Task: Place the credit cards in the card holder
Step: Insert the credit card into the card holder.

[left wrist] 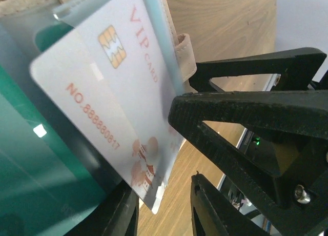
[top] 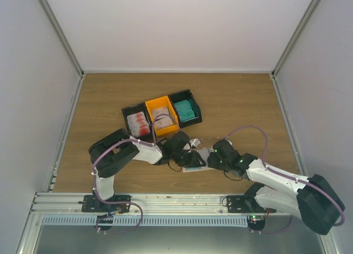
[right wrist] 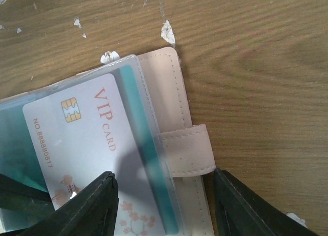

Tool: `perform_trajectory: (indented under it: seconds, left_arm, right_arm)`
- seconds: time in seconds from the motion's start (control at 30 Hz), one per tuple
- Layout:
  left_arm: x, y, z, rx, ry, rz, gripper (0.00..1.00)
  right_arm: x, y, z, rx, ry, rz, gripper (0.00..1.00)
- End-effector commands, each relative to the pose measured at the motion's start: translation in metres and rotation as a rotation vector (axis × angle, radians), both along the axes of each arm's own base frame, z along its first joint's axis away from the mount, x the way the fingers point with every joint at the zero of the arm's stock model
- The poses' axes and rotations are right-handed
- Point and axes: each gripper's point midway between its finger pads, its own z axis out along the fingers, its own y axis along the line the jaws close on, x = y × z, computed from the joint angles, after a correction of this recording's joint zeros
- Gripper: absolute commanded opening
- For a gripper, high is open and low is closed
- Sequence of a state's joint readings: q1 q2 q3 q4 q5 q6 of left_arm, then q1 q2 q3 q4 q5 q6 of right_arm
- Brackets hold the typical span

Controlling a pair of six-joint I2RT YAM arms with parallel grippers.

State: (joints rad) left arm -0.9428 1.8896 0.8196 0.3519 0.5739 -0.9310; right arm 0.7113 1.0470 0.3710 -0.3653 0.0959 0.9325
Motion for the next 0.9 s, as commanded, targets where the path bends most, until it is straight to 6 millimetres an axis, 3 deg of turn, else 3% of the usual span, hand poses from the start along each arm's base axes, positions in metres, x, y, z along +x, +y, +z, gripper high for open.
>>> perform_trajectory:
  seconds: [0.0,0.3,0.6,0.73,0.87]
  left_arm:
    - [-0.002,0.002,0.007,0.041,-0.067,0.008,0.33]
    - [-0.002,0.009,0.012,0.091,-0.149,0.042,0.45]
    - [-0.004,0.017,0.005,0.171,-0.172,0.054,0.51]
    - [-0.004,0.016,0.009,0.18,-0.19,0.055,0.5]
    - [0.003,0.019,0.007,0.221,-0.207,0.082,0.43]
  right_arm:
    - [-0.001,0.001,-0.004,0.016,0.002,0.019,0.52]
    - [-0.006,-0.001,-0.014,0.007,0.035,0.037,0.48]
    - [-0.004,-0.001,-0.007,0.025,0.017,0.038,0.48]
    - [-0.003,0.005,-0.003,0.049,0.002,0.072,0.48]
    - [-0.001,0.006,0.002,0.054,-0.013,0.08,0.49]
